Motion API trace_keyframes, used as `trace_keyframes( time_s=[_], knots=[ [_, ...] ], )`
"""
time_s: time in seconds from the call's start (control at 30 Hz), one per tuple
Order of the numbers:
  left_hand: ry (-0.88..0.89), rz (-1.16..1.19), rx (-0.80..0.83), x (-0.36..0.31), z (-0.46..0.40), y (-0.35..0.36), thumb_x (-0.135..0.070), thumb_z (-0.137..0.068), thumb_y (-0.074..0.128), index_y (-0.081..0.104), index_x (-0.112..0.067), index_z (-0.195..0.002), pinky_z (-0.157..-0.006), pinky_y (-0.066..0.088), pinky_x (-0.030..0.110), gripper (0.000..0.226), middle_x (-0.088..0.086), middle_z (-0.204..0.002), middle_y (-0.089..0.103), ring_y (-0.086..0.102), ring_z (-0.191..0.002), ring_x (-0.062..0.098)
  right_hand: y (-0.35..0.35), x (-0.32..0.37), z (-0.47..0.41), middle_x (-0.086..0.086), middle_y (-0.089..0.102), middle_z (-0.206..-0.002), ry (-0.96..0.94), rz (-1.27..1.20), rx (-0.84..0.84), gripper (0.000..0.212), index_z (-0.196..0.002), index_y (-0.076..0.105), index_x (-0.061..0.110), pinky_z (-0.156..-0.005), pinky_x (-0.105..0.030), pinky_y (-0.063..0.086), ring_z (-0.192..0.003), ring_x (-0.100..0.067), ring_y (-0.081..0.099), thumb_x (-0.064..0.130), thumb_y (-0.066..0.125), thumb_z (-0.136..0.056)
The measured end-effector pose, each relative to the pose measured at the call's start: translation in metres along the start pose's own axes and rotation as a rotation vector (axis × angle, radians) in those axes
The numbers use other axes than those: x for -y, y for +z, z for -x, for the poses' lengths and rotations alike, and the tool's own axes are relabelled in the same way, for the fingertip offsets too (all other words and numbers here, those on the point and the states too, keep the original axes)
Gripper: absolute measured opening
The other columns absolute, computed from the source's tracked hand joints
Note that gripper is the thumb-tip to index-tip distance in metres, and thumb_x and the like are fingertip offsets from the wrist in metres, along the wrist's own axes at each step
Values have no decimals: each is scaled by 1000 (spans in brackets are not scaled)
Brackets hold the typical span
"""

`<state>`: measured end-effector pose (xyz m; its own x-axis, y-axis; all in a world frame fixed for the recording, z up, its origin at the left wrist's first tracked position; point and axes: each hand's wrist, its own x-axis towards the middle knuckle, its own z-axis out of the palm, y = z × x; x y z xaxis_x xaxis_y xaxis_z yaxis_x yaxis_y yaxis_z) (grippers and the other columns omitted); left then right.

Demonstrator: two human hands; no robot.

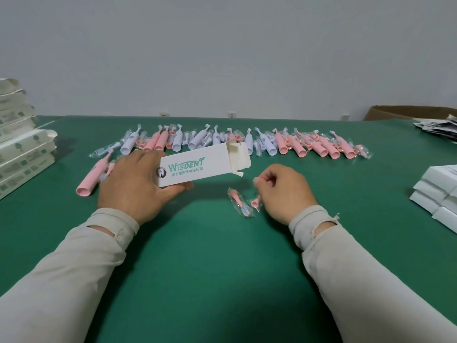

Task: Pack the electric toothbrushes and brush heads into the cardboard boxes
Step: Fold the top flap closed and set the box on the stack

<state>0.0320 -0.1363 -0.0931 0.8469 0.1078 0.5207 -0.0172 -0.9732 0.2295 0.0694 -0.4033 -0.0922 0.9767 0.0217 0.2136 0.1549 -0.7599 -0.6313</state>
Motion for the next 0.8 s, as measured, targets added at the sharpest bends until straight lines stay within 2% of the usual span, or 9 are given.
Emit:
trace_keyframes(
  time_s=[0.03,0.17,0.27,0.37,0.53,0.6,0.67,0.73,0.8],
  knots=[
    [-3,5,-3,0,0,0,-86,-66,50,58,-28,-107,-77,48,43,72,0,-100,61,52,-95,25,-2,-3,-2,3,61,-102,-9,38,-7,8,-94,63,26,-82,-32,48,-86,-20,59,23,56,-96],
    [-10,18,-14,0,1,-1,-86,-65,50,59,-28,-108,-79,49,44,73,-1,-97,59,53,-95,27,-12,-11,-2,7,46,-133,-68,167,174,47,-128,62,33,-103,-36,45,-111,-21,57,4,49,-94],
    [-5,9,-5,1,0,-1,-87,-64,48,58,-28,-106,-78,49,45,73,-5,-91,52,53,-94,27,-12,-12,-2,8,51,-129,-94,267,312,34,-119,67,33,-108,-39,43,-118,-20,56,12,57,-94],
    [1,7,-11,2,0,0,-87,-65,48,57,-28,-104,-76,48,43,72,-6,-90,51,52,-92,25,-16,-13,-5,1,52,-120,-69,357,298,16,-108,69,26,-101,-39,47,-108,-24,58,20,61,-96],
    [-2,4,-9,2,1,1,-86,-66,50,50,-34,-96,-73,47,40,61,-6,-92,54,48,-89,20,-27,-18,-12,-5,59,-106,39,550,288,14,-104,66,18,-86,-38,54,-90,-27,62,22,53,-98],
    [-3,7,-19,2,2,1,-85,-67,52,49,-35,-95,-70,43,37,58,-3,-95,59,47,-89,20,-28,-20,-11,-4,57,-102,11,486,238,14,-98,60,19,-84,-39,53,-85,-25,60,30,51,-100],
    [-12,-8,-23,3,1,2,-84,-67,54,55,-31,-101,-71,41,36,63,-2,-99,61,48,-91,20,-28,-19,-11,0,59,-96,-89,201,41,13,-93,56,22,-78,-36,51,-78,-19,57,31,50,-102],
    [-29,-33,-20,4,1,1,-85,-67,53,57,-29,-106,-71,44,37,68,-3,-101,61,51,-94,21,-27,-12,-5,11,60,-84,-248,-116,-180,9,-93,58,27,-68,-21,46,-69,-3,53,29,53,-101],
    [-40,-49,-15,3,1,1,-85,-68,54,57,-30,-109,-73,46,39,69,-4,-102,60,52,-97,21,-25,-3,0,14,58,-77,-356,-167,-223,7,-93,62,29,-60,-10,37,-69,0,51,27,58,-98]
  ],
)
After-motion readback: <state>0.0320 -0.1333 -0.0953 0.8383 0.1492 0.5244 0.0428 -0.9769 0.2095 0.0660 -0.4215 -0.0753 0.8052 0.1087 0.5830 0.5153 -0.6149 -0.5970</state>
